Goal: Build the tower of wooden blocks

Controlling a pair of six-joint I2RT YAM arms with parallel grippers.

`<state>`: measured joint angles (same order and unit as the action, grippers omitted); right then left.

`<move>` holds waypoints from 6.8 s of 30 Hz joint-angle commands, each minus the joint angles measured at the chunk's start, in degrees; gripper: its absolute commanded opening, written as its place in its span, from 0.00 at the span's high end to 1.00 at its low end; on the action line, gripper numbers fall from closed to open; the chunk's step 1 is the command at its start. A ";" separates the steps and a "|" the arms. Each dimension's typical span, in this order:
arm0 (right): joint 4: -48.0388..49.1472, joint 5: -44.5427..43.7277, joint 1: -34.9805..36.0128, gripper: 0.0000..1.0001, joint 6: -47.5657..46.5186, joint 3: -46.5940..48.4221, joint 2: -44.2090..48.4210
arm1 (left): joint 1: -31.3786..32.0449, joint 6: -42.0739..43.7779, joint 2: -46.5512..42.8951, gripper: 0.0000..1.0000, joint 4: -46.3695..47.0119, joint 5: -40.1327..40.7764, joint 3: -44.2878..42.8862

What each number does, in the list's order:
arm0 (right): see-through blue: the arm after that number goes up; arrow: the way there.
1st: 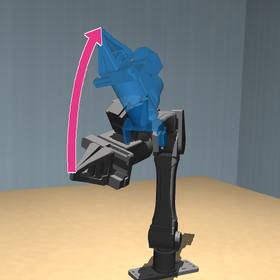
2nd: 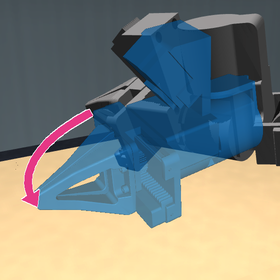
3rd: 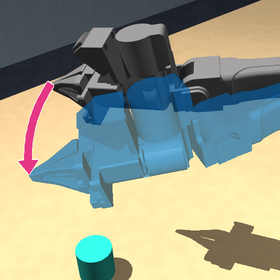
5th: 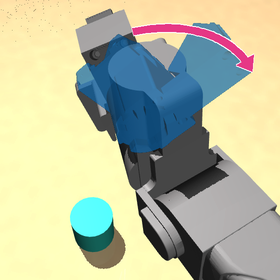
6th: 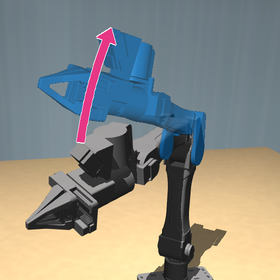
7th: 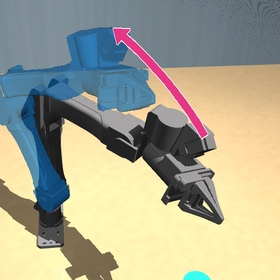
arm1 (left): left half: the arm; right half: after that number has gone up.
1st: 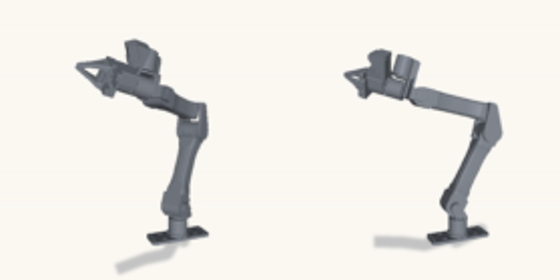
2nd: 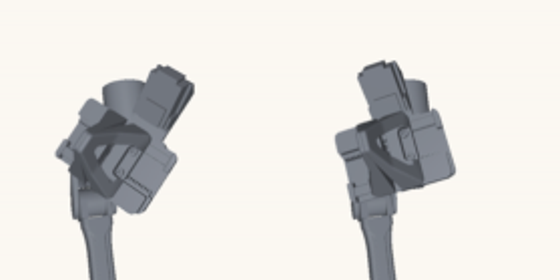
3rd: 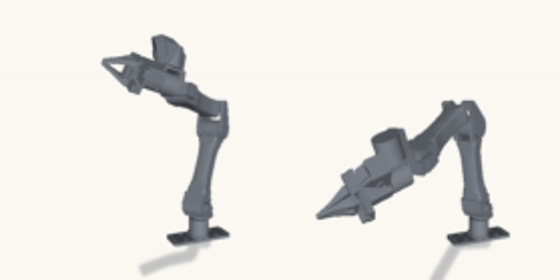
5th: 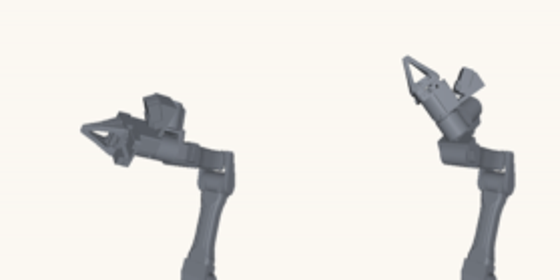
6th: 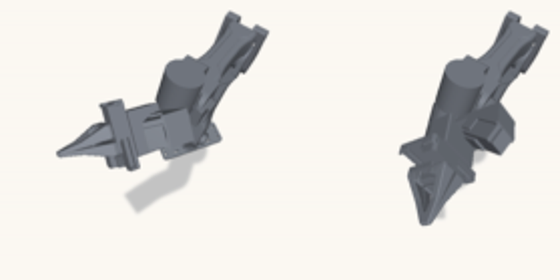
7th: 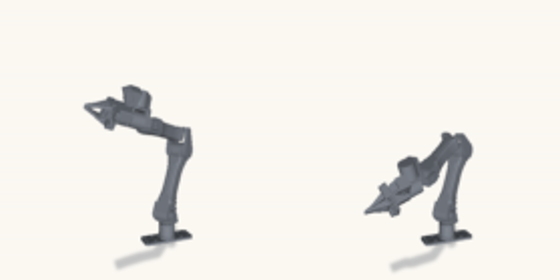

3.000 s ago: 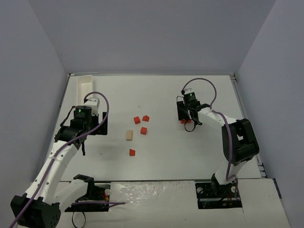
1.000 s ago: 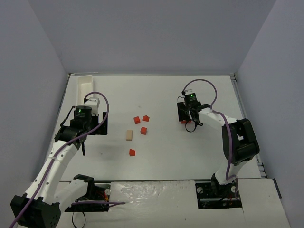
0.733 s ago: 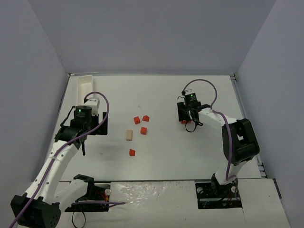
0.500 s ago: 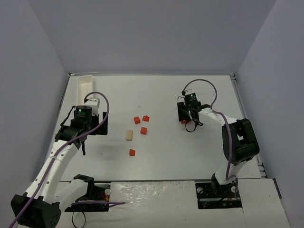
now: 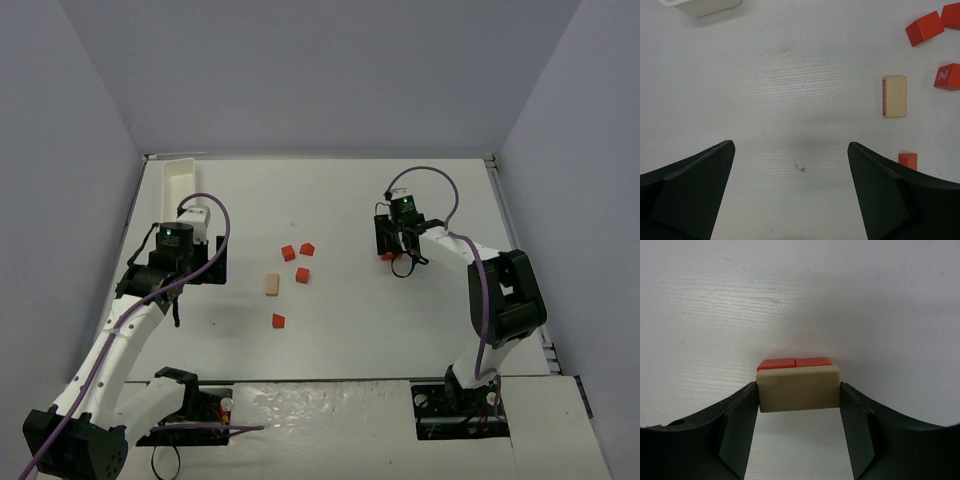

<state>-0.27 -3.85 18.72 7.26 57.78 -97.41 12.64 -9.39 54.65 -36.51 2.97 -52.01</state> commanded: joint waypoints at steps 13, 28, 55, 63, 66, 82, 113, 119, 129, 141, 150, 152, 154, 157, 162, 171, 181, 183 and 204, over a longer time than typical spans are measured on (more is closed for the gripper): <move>0.80 1.22 -0.43 0.38 -0.23 1.28 2.04 | 0.01 0.60 0.10 0.05 2.59 0.02 -1.43; 0.71 0.41 -0.43 0.27 -0.83 1.68 3.77 | 0.01 0.60 0.10 0.05 2.60 -0.07 -1.34; -1.77 14.60 24.95 0.25 -12.38 14.12 -0.67 | -0.02 0.42 -4.34 0.05 2.76 0.90 -0.69; -2.58 16.82 26.92 0.33 -15.58 18.75 -8.23 | -0.01 0.33 -4.38 0.05 2.67 0.57 -0.66; -2.63 16.52 27.16 0.37 -16.06 19.79 -10.71 | 0.01 0.33 -4.42 0.05 2.72 0.62 -0.64; -2.73 15.81 27.60 0.54 -17.19 22.20 -15.81 | -0.07 0.42 -3.95 0.05 2.76 0.64 -0.90; -6.52 5.93 2.97 1.00 -3.70 6.09 10.24 | -0.03 0.42 -2.53 0.05 2.76 0.07 -1.04; -7.80 6.98 -1.91 1.00 -3.24 4.80 10.30 | 0.01 0.42 -2.38 0.05 2.74 0.09 -0.90; -8.61 5.34 -3.24 1.00 -3.13 5.05 8.24 | 0.01 0.51 -2.01 0.05 2.76 0.20 -0.91; -8.52 5.52 -4.12 1.00 -3.48 6.03 5.56 | 0.01 0.51 -2.01 0.05 2.76 0.20 -0.99; -8.43 5.35 -4.39 1.00 -3.48 6.38 4.59 | 0.01 0.51 -2.01 0.05 2.76 0.20 -1.08; -8.52 5.35 -4.39 1.00 -3.43 6.47 4.51 | 0.01 0.45 -1.86 0.05 2.76 0.20 -1.08; -8.41 5.35 -4.39 1.00 -3.40 6.49 4.49 | 0.01 0.51 -1.82 0.05 2.75 0.20 -1.08; -8.22 5.39 -4.39 1.00 -3.38 6.62 4.42 | 0.01 0.49 -1.72 0.05 2.67 0.20 -1.08; -7.83 5.44 -4.39 1.00 -3.22 6.48 4.42 | 0.01 0.51 -1.65 0.05 2.76 0.20 -1.08; -7.06 5.29 -4.39 1.00 -2.66 6.21 4.50 | 0.01 0.42 -1.22 0.05 2.76 0.11 -1.16; -5.81 5.17 -4.39 1.00 -2.18 5.60 4.59 | 0.01 0.50 -1.13 0.05 2.68 0.11 -1.09; -5.71 5.17 -4.39 1.00 -2.25 5.50 4.51 | 0.01 0.51 -1.13 0.05 2.76 0.11 -1.11; -4.98 5.00 -4.39 1.00 -2.05 5.06 3.48 | 0.01 0.54 -1.33 0.05 2.76 0.11 -1.05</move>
<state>-7.46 1.98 14.63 4.54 61.87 -93.65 12.64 -9.39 53.52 -36.51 2.98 -51.94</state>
